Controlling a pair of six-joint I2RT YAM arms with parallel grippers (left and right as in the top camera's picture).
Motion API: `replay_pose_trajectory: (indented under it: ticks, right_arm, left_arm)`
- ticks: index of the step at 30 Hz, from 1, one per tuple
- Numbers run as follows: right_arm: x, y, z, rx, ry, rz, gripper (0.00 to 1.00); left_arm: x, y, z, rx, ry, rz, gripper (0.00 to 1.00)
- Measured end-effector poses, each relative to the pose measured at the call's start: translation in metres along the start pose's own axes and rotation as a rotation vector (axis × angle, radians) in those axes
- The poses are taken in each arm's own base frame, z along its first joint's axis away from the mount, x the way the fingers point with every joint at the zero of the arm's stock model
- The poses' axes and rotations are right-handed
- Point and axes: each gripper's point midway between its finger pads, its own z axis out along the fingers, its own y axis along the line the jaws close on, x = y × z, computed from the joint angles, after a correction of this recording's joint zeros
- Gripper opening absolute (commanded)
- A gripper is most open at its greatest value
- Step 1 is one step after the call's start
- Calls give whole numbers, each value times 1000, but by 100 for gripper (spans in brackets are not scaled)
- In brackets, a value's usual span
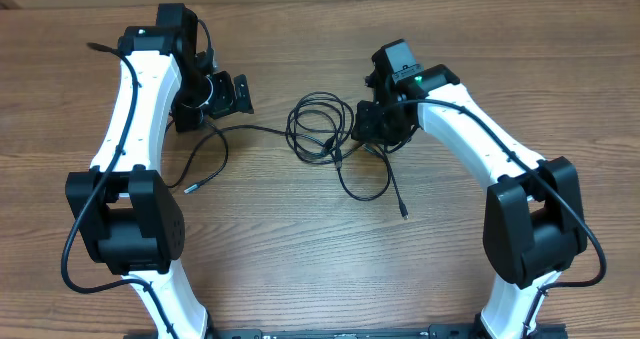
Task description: Untangle cables
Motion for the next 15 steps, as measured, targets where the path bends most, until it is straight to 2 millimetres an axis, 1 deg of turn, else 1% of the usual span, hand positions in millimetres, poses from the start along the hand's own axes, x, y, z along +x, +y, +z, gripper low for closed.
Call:
replay_pose_trajectory:
  ticks: [3, 5, 9, 10, 12, 13, 15]
  right_arm:
    - [-10, 20, 5, -52, -57, -31, 13]
    - [-14, 35, 9, -84, -93, -62, 12]
    - [-11, 62, 21, -129, -118, -125, 12]
    - [-13, 73, 27, -149, -137, -152, 11]
    - [-12, 79, 37, -156, -140, -167, 11]
    - [-13, 83, 45, -153, -147, -168, 11]
    - [-9, 81, 62, -123, -138, -150, 11]
  left_arm:
    - [-10, 17, -2, -60, -43, -87, 100]
    - [-15, 27, -4, -76, -60, -134, 100]
    - [-21, 56, -10, -103, -77, -237, 100]
    - [-21, 65, -12, -112, -79, -262, 100]
    - [-23, 73, -14, -121, -84, -286, 100]
    - [-23, 74, -14, -123, -86, -287, 100]
    - [-24, 73, -14, -122, -89, -284, 100]
